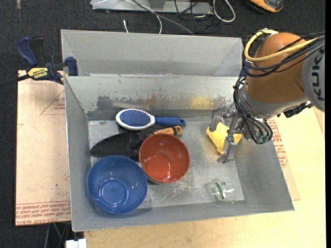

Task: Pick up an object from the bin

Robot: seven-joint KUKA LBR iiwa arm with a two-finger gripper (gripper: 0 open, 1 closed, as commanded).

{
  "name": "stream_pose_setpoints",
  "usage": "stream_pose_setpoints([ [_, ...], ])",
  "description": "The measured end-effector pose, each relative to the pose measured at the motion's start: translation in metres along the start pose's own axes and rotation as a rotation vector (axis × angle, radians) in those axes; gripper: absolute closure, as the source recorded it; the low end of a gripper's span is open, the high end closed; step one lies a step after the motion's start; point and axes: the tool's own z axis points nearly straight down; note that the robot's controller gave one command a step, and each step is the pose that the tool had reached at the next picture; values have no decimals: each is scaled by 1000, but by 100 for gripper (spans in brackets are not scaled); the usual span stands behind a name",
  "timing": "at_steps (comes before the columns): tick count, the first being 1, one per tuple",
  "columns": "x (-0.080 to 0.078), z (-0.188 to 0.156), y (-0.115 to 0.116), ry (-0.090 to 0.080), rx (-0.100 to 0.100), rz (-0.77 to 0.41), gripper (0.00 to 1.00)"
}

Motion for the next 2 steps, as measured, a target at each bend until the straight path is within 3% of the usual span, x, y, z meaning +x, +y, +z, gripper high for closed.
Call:
stream_pose_setpoints([
  [2,-2,3,1,-2,1,-15,0],
])
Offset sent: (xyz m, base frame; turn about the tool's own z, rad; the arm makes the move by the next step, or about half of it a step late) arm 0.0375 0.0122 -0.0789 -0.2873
